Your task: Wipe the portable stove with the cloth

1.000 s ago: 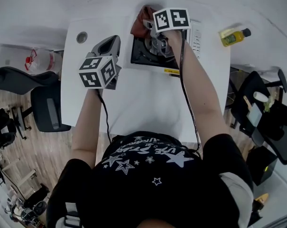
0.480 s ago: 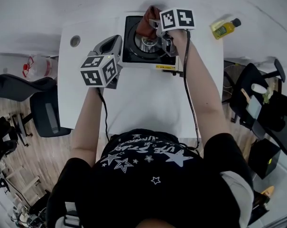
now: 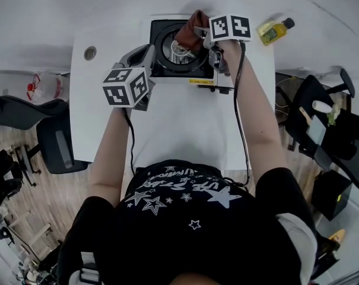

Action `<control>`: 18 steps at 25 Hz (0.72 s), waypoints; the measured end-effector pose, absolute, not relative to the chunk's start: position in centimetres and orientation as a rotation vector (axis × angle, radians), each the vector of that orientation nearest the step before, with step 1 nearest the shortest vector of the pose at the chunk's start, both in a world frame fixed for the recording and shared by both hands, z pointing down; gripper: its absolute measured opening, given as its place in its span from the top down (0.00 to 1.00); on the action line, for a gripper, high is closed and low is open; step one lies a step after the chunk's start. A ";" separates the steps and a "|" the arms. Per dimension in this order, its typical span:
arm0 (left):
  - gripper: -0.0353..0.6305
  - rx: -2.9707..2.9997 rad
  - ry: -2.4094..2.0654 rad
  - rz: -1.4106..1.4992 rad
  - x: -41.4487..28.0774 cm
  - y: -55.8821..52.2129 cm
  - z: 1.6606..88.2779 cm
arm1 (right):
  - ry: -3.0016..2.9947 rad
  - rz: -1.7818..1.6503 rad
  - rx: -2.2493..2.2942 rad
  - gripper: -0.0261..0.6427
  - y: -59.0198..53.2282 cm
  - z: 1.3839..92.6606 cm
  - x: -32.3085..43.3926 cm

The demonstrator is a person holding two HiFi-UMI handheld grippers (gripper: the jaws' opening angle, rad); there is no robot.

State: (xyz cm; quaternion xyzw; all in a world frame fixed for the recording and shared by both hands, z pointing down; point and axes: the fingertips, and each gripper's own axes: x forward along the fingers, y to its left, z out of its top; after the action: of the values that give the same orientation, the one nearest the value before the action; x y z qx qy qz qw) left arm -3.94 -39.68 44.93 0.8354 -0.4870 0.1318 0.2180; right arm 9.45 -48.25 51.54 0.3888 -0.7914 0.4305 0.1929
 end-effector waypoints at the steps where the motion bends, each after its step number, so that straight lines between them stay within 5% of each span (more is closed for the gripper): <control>1: 0.94 2.314 -1.346 0.366 -3.8 -39.6 44.9 | -2.219 1.215 1.097 0.87 -48.2 51.6 9.8; 18: 0.94 2.337 -1.255 0.387 -0.4 -38.5 45.6 | -2.157 1.233 1.249 0.87 -47.6 51.5 17.3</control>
State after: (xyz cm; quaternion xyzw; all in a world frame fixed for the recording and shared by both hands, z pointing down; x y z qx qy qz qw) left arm -0.40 -38.50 45.62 0.8487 -0.4558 0.1404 0.2284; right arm 17.33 -47.62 51.51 0.4419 -0.7630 0.4362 0.1796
